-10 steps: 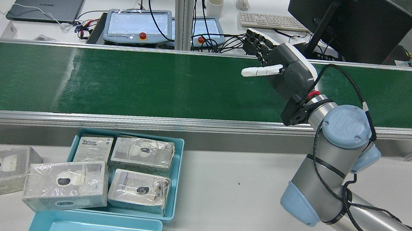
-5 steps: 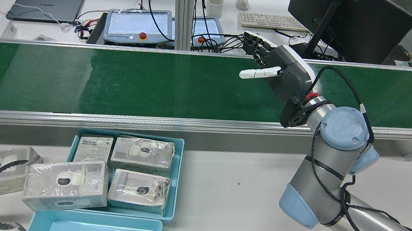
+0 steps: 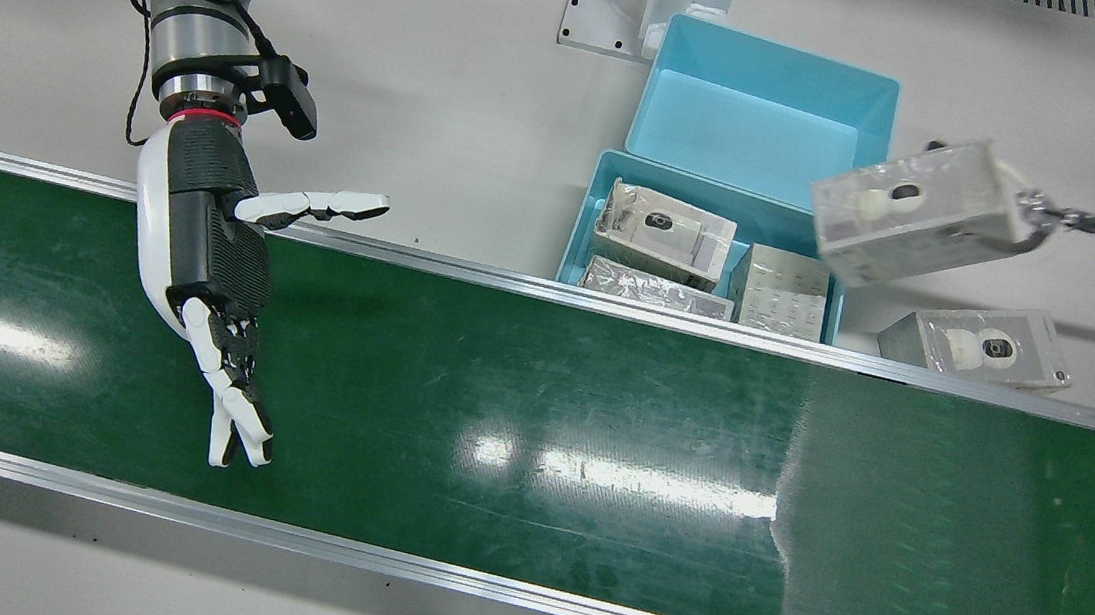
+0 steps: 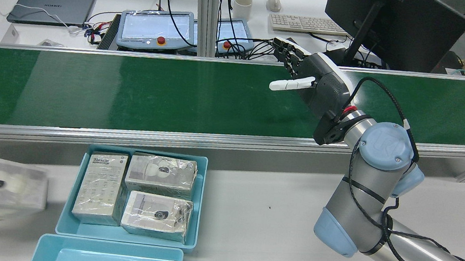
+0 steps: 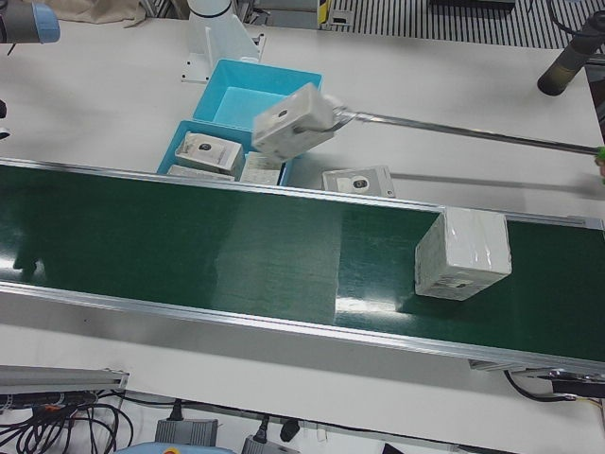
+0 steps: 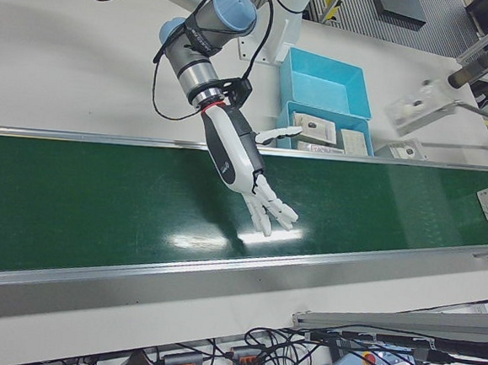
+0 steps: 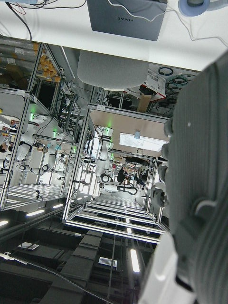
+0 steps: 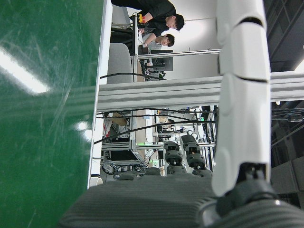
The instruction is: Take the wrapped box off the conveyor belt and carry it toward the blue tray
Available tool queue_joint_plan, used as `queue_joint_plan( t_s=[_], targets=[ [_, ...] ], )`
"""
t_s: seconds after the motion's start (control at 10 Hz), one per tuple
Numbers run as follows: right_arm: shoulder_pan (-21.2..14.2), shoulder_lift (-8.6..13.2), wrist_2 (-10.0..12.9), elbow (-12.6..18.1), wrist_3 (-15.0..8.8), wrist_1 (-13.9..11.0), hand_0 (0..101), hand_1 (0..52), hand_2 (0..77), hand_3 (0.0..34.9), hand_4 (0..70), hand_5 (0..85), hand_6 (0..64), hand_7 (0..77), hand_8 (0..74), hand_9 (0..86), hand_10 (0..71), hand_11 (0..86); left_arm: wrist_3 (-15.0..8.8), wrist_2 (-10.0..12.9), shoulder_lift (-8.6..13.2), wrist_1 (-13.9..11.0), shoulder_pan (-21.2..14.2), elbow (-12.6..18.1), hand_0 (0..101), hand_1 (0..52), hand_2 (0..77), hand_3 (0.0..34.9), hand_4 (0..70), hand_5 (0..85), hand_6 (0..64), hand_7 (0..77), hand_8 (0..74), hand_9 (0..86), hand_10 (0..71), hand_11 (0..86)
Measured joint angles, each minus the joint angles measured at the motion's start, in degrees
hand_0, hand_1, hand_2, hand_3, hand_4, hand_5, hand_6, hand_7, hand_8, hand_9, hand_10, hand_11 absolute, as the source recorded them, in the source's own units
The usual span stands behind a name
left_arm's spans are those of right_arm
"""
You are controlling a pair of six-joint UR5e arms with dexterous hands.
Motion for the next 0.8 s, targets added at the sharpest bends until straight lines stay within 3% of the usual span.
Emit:
queue_joint_plan(
  t_s=[0.8],
  targets=[
    [0.17, 0.00, -0.02, -0.28, 0.39, 0.62, 49, 15.8, 7.1, 0.0, 7.6, 12.0, 1.6, 1.6, 0.0, 2.7, 0.0, 0.5, 0.00, 0.00, 0.00, 0.00, 0.00, 0.00, 0, 0.0, 1.1, 0.0, 0.0, 1.1, 0.5, 0.5, 0.5, 0.0, 0.5, 0.5]
  ],
)
